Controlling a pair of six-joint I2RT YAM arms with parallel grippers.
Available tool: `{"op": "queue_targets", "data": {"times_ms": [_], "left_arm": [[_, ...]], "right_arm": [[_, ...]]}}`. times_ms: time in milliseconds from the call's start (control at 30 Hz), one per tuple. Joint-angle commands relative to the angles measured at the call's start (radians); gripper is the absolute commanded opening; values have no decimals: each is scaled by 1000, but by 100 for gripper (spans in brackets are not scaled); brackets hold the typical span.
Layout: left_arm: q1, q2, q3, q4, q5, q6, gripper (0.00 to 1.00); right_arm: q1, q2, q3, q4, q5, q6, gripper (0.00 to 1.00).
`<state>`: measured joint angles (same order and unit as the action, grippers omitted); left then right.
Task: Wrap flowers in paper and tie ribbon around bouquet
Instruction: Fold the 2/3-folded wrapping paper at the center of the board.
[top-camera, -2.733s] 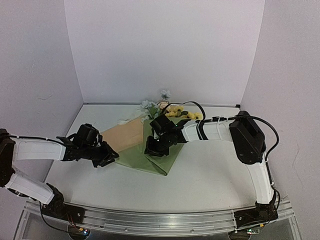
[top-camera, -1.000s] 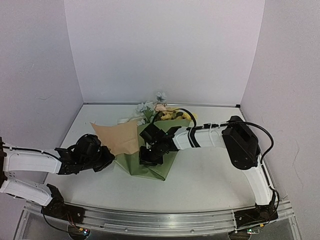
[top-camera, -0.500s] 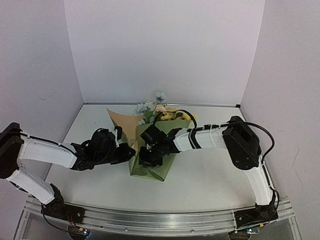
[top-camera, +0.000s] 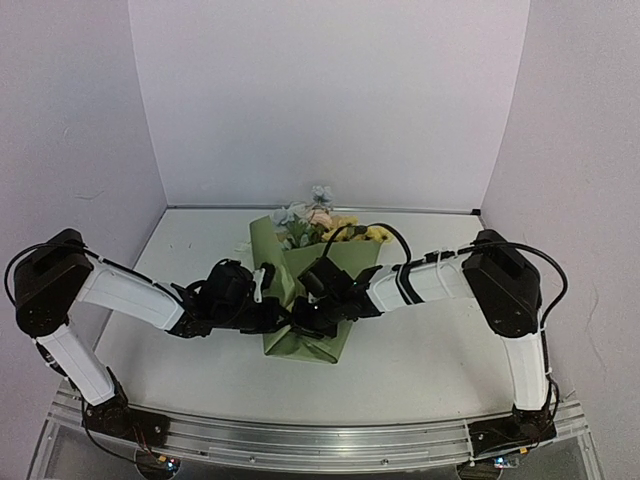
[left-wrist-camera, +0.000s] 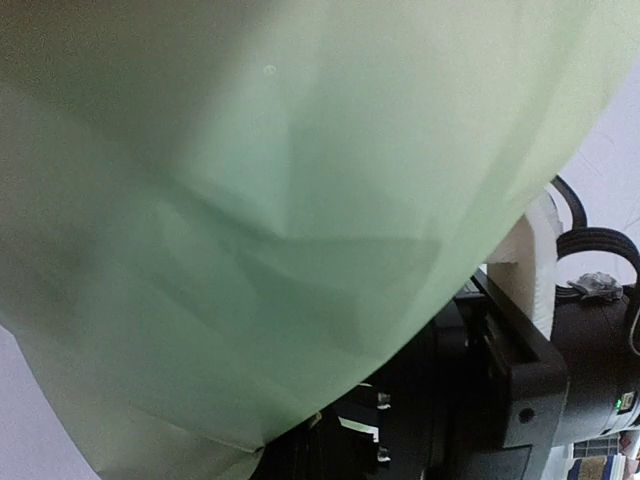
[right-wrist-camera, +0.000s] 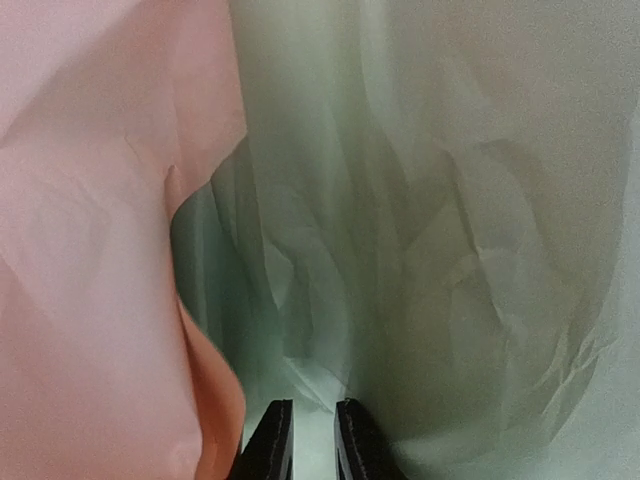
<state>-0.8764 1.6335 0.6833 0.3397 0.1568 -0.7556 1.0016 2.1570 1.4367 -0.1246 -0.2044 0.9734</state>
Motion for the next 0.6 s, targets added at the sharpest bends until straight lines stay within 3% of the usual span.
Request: {"op": "queue_targets", "data": {"times_ms": [0, 233, 567], "left_arm": [[1, 22, 48, 3, 28, 30, 0], [2, 60, 69, 0, 60, 31, 0], [-1, 119, 157, -46, 157, 76, 0]], "right_arm": [[-5, -110, -27, 24, 33, -25, 17], [-5, -211, -90, 16, 71, -50, 19], [-52, -370, -268, -140, 253, -37, 27]]}}
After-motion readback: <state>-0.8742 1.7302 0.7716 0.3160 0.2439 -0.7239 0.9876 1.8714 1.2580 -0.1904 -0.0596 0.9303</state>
